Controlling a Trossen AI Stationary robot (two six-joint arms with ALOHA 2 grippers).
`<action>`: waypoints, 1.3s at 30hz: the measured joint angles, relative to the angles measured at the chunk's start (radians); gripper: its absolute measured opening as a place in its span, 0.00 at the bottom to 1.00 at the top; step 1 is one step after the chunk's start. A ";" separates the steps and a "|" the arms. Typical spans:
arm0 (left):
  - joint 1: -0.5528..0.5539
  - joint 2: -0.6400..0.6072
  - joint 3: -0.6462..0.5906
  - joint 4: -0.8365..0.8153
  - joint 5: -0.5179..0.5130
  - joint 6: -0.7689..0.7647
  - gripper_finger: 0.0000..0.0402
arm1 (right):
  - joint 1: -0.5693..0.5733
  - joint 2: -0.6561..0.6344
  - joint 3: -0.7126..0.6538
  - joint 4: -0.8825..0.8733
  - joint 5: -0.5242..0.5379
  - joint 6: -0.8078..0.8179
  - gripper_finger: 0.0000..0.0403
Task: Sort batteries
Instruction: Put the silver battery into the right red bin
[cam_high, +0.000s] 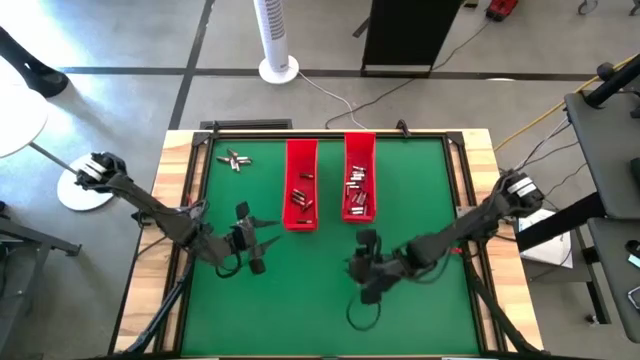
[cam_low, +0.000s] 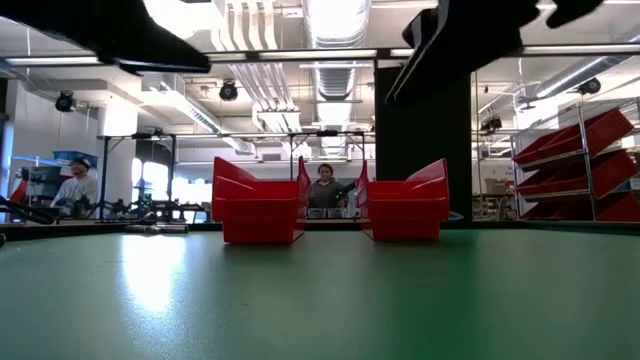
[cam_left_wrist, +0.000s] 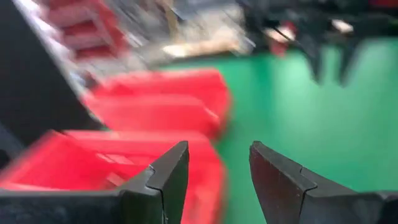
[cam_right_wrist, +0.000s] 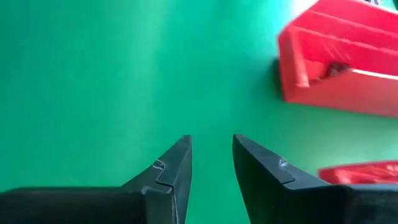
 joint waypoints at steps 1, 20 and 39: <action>-0.008 -0.013 0.028 -0.122 0.059 -0.075 0.37 | 0.017 0.009 -0.012 0.042 0.024 -0.002 0.26; 0.001 -0.004 0.197 -1.267 0.688 -0.974 0.37 | 0.020 0.104 -0.112 0.362 0.177 0.035 0.31; 0.007 0.030 0.043 -1.184 0.804 -0.706 0.37 | 0.023 0.104 -0.112 0.367 0.173 0.098 0.27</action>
